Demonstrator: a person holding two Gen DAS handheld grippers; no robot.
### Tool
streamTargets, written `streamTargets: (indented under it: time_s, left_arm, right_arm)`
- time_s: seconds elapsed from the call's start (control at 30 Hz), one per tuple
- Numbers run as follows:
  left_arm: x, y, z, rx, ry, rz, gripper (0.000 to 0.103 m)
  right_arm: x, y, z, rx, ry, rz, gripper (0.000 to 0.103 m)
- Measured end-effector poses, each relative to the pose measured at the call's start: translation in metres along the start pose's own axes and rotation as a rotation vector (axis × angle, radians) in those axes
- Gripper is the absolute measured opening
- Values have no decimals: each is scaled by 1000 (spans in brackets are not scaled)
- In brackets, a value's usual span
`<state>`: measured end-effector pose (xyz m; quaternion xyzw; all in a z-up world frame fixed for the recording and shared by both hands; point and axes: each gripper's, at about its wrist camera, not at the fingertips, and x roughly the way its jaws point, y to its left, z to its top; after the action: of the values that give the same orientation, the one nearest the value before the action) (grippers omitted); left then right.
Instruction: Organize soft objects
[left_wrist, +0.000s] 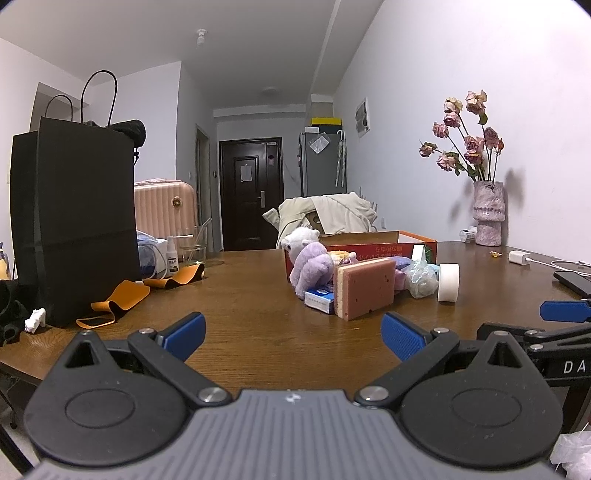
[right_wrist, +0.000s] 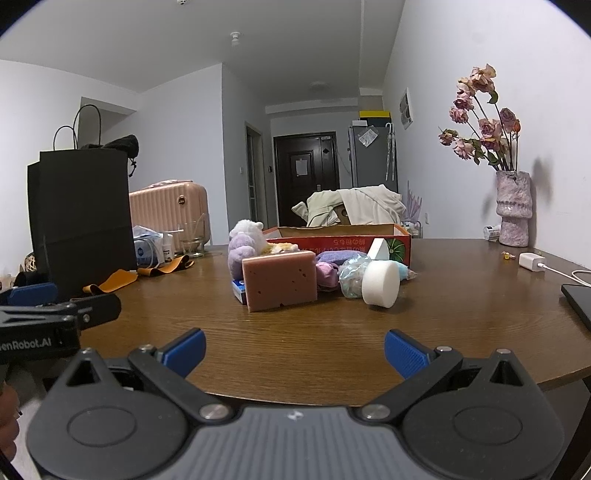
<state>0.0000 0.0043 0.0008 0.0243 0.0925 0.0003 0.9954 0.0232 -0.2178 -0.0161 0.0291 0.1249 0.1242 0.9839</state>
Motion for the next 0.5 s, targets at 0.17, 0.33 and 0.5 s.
streamTargets:
  time_s: [0.17,0.33,0.5]
  left_arm:
    - [7,-3,7,-16,14,-4,103]
    - [17,-8,14,-9,28,-7,103]
    - [32,-14,22,2,47,-1,103]
  right_arm:
    - [2,-3,6,-4,7,-7,103]
    - [6,-13,12,21,5,-18,103]
    - [16,-24,19,44,6,-8,103]
